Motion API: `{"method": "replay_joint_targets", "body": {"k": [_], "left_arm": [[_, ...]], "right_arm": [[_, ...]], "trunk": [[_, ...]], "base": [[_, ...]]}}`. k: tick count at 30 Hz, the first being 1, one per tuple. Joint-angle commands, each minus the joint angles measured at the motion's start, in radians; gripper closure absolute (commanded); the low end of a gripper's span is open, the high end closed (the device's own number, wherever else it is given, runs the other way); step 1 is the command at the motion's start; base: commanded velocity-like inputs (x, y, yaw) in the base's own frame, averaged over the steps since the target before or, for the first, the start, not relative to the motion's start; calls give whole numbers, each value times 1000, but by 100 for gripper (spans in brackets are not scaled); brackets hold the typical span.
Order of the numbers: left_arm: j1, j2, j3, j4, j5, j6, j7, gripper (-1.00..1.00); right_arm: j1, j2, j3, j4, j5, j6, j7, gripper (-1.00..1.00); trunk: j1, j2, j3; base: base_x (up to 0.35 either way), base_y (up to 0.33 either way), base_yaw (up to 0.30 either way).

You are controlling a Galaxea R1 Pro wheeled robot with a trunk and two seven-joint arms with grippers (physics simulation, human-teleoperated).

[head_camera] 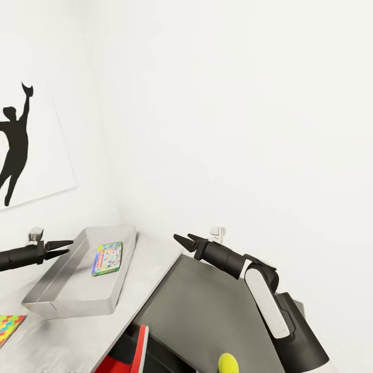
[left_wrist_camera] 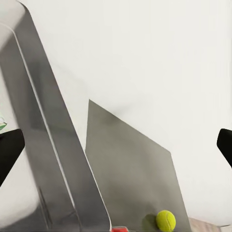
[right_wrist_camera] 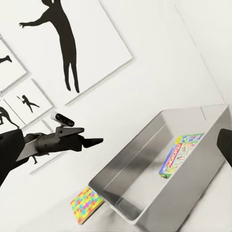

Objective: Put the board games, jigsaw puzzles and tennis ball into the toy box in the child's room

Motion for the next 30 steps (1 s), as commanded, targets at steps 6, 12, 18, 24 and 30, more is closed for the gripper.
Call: {"method": "replay_joint_targets", "body": {"k": [6, 12, 18, 24, 30], "left_arm": [[-1, 0, 7, 0, -5, 10, -6, -100], [-1, 0, 6, 0, -5, 9, -6, -100], [-1, 0, 6, 0, -5, 8, -6, -100], [-1, 0, 6, 0, -5, 8, -6, -100], [-1, 0, 6, 0, -5, 7, -7, -100]], "right_arm": [[-1, 0, -1, 0, -4, 6, 0, -100], [-1, 0, -1, -1, -4, 6, 0, -100], [-1, 0, 0, -1, -4, 6, 0, -100], [-1, -1, 0, -1, -4, 6, 1, -100], [-1, -1, -1, -2, -4, 6, 2, -100]], "trunk": [[0, -1, 8], [0, -1, 15], [0, -1, 16], [0, -1, 17], [0, -1, 24]], "base": [[-154, 82, 0], [-125, 99, 0], [-15, 12, 0], [-1, 1, 0], [-12, 0, 0]]}}
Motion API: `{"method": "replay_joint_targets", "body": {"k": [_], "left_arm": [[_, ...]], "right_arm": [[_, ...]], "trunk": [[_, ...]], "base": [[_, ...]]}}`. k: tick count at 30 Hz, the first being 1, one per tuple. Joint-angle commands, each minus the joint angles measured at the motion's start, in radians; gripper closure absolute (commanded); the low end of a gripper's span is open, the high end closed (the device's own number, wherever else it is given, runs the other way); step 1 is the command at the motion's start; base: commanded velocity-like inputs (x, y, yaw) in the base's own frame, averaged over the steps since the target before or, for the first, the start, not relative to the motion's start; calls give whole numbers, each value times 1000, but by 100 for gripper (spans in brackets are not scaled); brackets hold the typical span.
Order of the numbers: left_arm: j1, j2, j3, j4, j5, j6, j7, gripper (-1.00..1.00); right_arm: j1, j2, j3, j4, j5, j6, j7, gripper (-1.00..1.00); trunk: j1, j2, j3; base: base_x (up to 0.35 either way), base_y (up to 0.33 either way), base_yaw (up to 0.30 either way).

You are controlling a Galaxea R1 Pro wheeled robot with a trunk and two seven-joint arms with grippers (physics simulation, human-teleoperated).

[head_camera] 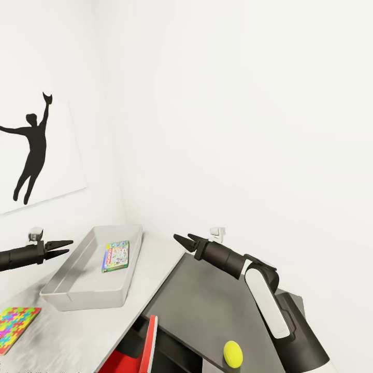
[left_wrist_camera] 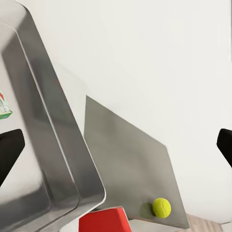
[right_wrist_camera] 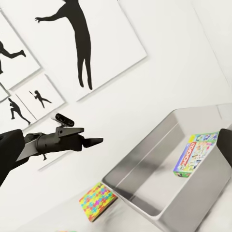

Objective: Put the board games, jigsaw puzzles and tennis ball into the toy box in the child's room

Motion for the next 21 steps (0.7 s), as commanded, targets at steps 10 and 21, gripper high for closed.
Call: {"method": "replay_joint_targets", "body": {"k": [10, 21], "left_arm": [[-1, 0, 6, 0, -6, 11, -18, -100], [-1, 1, 6, 0, -6, 11, -23, -100]], "right_arm": [[0, -1, -1, 0, -4, -23, 2, -100], [0, -1, -1, 0, -6, -32, 2, -100]], "trunk": [[0, -1, 14], [0, -1, 32]], "base": [[-192, -26, 0], [-206, -103, -110]]}}
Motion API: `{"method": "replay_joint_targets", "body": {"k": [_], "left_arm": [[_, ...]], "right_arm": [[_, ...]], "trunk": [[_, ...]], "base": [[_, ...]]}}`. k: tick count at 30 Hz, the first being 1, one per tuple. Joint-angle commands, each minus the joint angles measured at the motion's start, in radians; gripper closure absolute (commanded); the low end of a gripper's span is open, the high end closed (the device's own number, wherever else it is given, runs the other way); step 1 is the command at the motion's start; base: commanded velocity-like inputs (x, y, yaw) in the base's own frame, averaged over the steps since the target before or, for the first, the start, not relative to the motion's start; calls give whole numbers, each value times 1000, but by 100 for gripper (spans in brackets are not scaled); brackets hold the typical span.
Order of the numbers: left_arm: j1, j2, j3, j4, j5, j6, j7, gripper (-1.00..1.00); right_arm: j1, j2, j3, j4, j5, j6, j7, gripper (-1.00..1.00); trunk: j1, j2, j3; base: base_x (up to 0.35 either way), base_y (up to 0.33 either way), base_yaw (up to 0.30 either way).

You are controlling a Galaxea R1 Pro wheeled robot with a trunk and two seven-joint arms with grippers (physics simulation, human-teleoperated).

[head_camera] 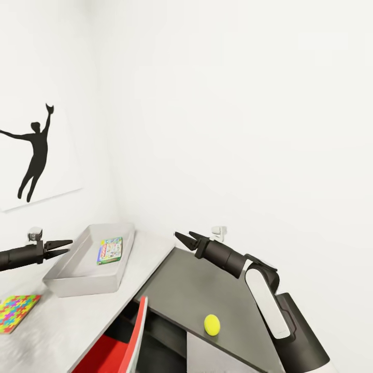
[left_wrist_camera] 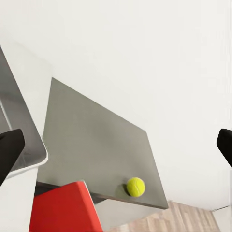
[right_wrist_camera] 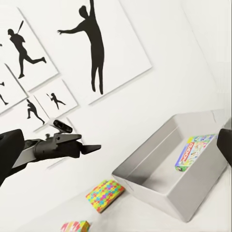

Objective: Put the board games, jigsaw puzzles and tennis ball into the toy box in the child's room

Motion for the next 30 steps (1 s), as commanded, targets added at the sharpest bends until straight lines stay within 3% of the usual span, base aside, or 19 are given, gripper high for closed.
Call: {"method": "replay_joint_targets", "body": {"k": [1, 11, 30], "left_arm": [[-1, 0, 6, 0, -6, 11, -4, -100], [-1, 0, 6, 0, -6, 11, -4, -100], [-1, -1, 5, 0, -6, 11, -4, -100]], "right_arm": [[-1, 1, -1, 0, -5, 6, 0, -100], [-1, 1, -1, 0, -5, 6, 0, -100], [-1, 1, -4, 1, -5, 7, 0, -100]], "trunk": [[0, -1, 0], [0, -1, 5], [0, -1, 6]], "base": [[-139, -11, -195], [-160, -31, -123], [-172, -106, -269]]}}
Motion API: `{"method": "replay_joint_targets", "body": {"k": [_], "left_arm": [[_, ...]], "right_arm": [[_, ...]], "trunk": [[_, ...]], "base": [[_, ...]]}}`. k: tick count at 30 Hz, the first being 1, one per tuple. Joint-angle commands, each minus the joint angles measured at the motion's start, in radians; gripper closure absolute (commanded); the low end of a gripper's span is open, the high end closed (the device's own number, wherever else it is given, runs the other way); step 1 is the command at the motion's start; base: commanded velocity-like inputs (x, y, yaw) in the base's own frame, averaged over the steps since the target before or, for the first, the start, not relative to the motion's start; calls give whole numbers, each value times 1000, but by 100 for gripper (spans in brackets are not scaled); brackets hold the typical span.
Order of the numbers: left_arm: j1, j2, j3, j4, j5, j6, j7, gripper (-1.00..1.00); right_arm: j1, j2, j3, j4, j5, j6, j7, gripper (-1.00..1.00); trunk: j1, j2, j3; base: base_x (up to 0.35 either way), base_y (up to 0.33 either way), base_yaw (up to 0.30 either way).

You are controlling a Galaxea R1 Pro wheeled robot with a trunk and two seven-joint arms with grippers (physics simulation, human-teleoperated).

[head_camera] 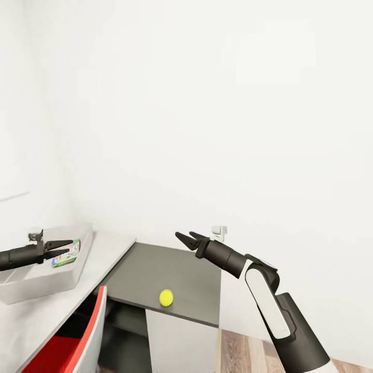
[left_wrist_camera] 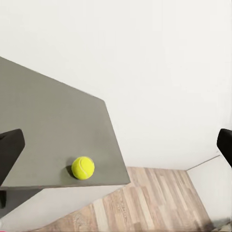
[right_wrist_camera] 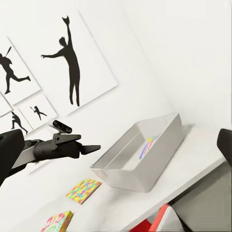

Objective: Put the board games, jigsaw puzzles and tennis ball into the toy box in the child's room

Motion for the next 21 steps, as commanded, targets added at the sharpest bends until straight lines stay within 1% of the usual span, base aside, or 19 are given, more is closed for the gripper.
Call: {"method": "replay_joint_targets", "body": {"k": [1, 13, 21], "left_arm": [[-1, 0, 7, 0, -6, 11, -4, -100], [-1, 0, 6, 0, -6, 11, -4, -100], [-1, 0, 6, 0, -6, 11, -4, -100]], "right_arm": [[-1, 1, -1, 0, -5, 6, 0, -100], [-1, 1, -1, 1, -5, 6, 0, -100], [-1, 1, -3, 1, -7, 6, 0, -100]], "trunk": [[0, -1, -1], [0, -1, 3], [0, -1, 7]], "base": [[-172, -110, -280], [-171, -111, -280], [-172, -26, -280]]}}
